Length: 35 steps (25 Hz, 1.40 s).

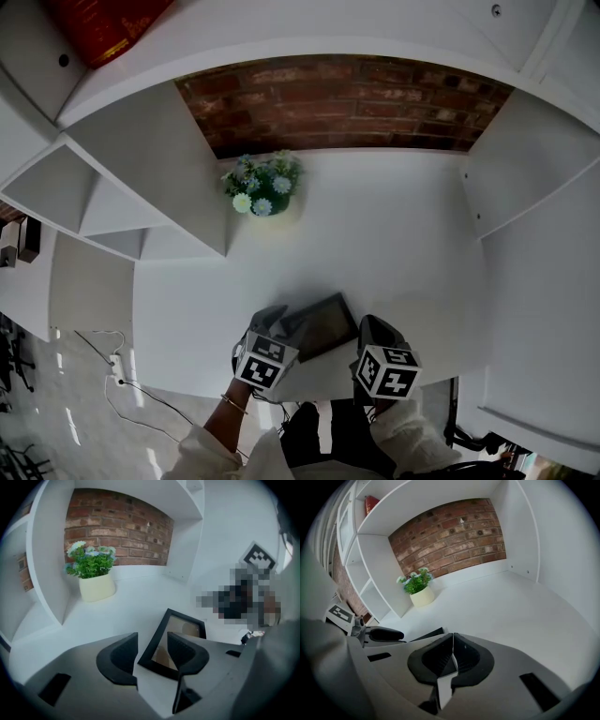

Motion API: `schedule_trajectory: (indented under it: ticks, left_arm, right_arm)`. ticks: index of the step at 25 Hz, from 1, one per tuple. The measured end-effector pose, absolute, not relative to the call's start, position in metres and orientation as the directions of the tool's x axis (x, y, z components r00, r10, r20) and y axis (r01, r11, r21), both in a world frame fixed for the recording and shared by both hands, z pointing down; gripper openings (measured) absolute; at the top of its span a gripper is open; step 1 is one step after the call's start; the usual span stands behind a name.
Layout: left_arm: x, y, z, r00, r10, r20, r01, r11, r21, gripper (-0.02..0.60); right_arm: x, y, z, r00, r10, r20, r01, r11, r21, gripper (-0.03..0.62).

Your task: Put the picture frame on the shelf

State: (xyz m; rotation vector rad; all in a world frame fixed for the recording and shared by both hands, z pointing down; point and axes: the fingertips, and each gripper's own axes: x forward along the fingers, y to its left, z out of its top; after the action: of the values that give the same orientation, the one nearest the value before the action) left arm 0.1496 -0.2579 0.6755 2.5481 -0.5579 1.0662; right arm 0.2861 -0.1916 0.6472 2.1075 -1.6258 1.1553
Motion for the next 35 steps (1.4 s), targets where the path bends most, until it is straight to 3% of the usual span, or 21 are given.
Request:
schedule_trajectory:
  ticks: [7, 12, 19, 28, 35]
  left_arm:
    - [0.151, -0.258, 0.695, 0.597, -0.091, 0.797, -0.338, -0.93, 0.147, 0.193]
    - [0.153, -0.252, 0.698, 0.597, -0.041, 0.801, -0.313, -0.931, 0.185, 0.13]
    - [0.155, -0.251, 0.702, 0.592, 0.028, 0.806, -0.274, -0.933, 0.234, 0.127]
    - [0.155, -0.249, 0.698, 0.61, 0.057, 0.791, -0.295, -0.909, 0.293, 0.08]
    - [0.153, -0.252, 0.696, 0.64, -0.031, 0.768, -0.402, -0.865, 0.3, 0.067]
  right_arm:
    - [0.28, -0.206, 0.653, 0.051, -0.703, 0.71, -0.898, -0.343, -0.276, 0.023]
    - [0.281, -0.212, 0.654, 0.051, -0.7, 0.712, -0.898, -0.345, -0.274, 0.023]
    - [0.283, -0.214, 0.657, 0.059, -0.696, 0.715, -0.892, -0.359, -0.275, 0.023]
    - [0.286, -0.215, 0.655, 0.067, -0.698, 0.713, -0.891, -0.364, -0.272, 0.024]
    - [0.284, -0.214, 0.65, 0.068, -0.705, 0.706, -0.897, -0.352, -0.266, 0.023]
